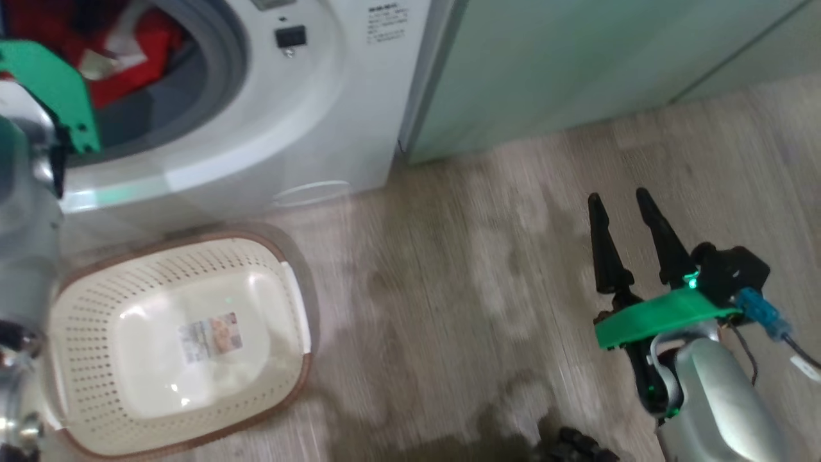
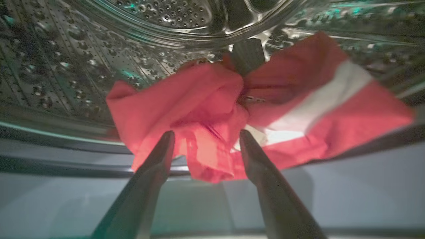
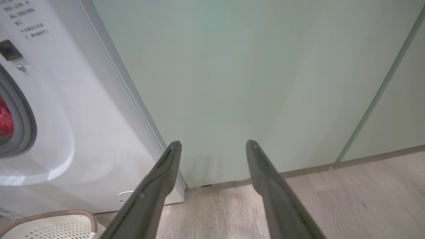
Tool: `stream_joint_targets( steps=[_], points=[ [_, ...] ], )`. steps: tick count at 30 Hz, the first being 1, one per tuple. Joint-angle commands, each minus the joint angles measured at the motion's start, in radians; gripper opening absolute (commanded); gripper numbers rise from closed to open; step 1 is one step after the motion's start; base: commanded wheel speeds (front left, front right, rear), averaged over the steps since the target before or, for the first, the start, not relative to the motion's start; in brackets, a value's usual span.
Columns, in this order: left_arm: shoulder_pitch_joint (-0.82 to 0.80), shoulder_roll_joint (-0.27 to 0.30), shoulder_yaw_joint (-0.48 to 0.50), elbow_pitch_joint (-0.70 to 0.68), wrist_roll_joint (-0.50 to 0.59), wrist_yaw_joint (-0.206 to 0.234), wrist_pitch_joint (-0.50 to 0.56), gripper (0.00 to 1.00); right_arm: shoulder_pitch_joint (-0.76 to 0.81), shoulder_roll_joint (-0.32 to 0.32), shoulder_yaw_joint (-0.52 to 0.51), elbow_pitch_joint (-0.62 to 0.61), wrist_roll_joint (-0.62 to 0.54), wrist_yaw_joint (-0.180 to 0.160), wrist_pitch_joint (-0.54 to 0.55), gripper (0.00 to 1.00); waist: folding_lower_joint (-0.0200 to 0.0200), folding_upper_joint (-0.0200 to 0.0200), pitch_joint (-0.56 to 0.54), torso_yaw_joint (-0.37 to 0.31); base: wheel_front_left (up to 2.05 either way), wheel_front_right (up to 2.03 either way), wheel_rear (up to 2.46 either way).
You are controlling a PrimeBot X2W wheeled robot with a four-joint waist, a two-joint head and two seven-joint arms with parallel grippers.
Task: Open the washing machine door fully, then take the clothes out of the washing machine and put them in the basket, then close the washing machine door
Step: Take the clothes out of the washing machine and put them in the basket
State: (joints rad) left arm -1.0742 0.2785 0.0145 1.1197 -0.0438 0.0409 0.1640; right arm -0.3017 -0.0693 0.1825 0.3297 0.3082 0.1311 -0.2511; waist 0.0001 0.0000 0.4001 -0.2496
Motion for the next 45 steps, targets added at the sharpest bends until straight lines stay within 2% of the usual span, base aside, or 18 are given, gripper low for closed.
stream_joint_targets(
  steps=[1, 9, 12, 17, 18, 19, 20, 21, 22, 27, 34, 41, 45],
  points=[
    [-0.053, 0.064, 0.007, -0.017, 0.014, 0.021, -0.017, 1.00, -0.016, -0.002, 0.020, -0.035, 0.004, 0.000, -0.011, 1.00, -0.0001, 0.0000, 0.043, -0.030, 0.00, 0.00, 0.00],
    [-0.148, 0.110, -0.020, 0.043, 0.050, 0.115, -0.023, 1.00, -0.049, -0.001, 0.043, -0.046, 0.015, 0.000, -0.011, 1.00, -0.0001, 0.0000, 0.104, -0.046, 0.00, 0.00, 0.00],
    [-0.176, 0.131, -0.035, 0.072, 0.066, 0.135, 0.006, 1.00, -0.059, -0.002, 0.047, -0.050, 0.022, 0.000, -0.011, 1.00, -0.0001, 0.0000, 0.127, -0.050, 0.00, 0.00, 0.00],
    [-0.203, 0.158, -0.060, 0.115, 0.083, 0.144, 0.081, 1.00, -0.072, -0.003, 0.052, -0.056, 0.030, 0.000, -0.011, 1.00, -0.0001, 0.0000, 0.161, -0.051, 0.00, 0.00, 0.00],
    [-0.205, 0.159, -0.066, 0.121, 0.087, 0.143, 0.096, 0.89, -0.074, -0.003, 0.052, -0.056, 0.031, 0.000, -0.011, 1.00, -0.0001, 0.0000, 0.165, -0.051, 0.00, 0.00, 0.00],
    [-0.206, 0.158, -0.071, 0.125, 0.089, 0.140, 0.107, 0.54, -0.075, -0.004, 0.051, -0.056, 0.032, 0.000, -0.011, 1.00, -0.0001, 0.0000, 0.168, -0.050, 0.00, 0.00, 0.00],
    [-0.207, 0.154, -0.076, 0.128, 0.090, 0.137, 0.111, 0.38, -0.077, -0.004, 0.051, -0.056, 0.033, 0.000, -0.011, 1.00, -0.0001, 0.0000, 0.171, -0.049, 0.00, 0.00, 0.00],
    [-0.207, 0.152, -0.080, 0.129, 0.091, 0.136, 0.111, 0.07, -0.078, -0.004, 0.051, -0.055, 0.033, 0.000, -0.011, 1.00, -0.0001, 0.0000, 0.173, -0.049, 0.00, 0.00, 0.00],
    [-0.207, 0.149, -0.084, 0.130, 0.091, 0.137, 0.108, 0.00, -0.080, -0.004, 0.051, -0.054, 0.033, 0.000, -0.011, 1.00, -0.0001, 0.0000, 0.174, -0.048, 0.00, 0.00, 0.00],
    [-0.180, 0.127, -0.106, 0.136, 0.098, 0.153, 0.085, 0.00, -0.077, -0.011, 0.043, -0.047, 0.034, 0.000, -0.011, 1.00, -0.0001, 0.0000, 0.152, -0.040, 0.00, 0.00, 0.00],
    [-0.106, 0.062, -0.131, 0.143, 0.099, 0.182, 0.041, 0.00, -0.044, -0.023, 0.028, -0.035, 0.030, 0.000, -0.011, 1.00, -0.0001, 0.0000, 0.074, -0.008, 0.00, 0.00, 0.00],
    [0.023, -0.026, -0.172, 0.151, 0.110, 0.216, 0.003, 0.00, 0.017, -0.042, 0.019, -0.023, 0.028, 0.000, -0.011, 1.00, -0.0001, 0.0000, -0.062, 0.046, 0.00, 0.00, 0.00],
    [0.101, -0.087, -0.185, 0.150, 0.101, 0.222, -0.028, 0.00, 0.061, -0.056, 0.012, -0.014, 0.028, 0.000, -0.011, 1.00, -0.0001, 0.0000, -0.141, 0.085, 0.00, 0.00, 0.00]
  ],
)
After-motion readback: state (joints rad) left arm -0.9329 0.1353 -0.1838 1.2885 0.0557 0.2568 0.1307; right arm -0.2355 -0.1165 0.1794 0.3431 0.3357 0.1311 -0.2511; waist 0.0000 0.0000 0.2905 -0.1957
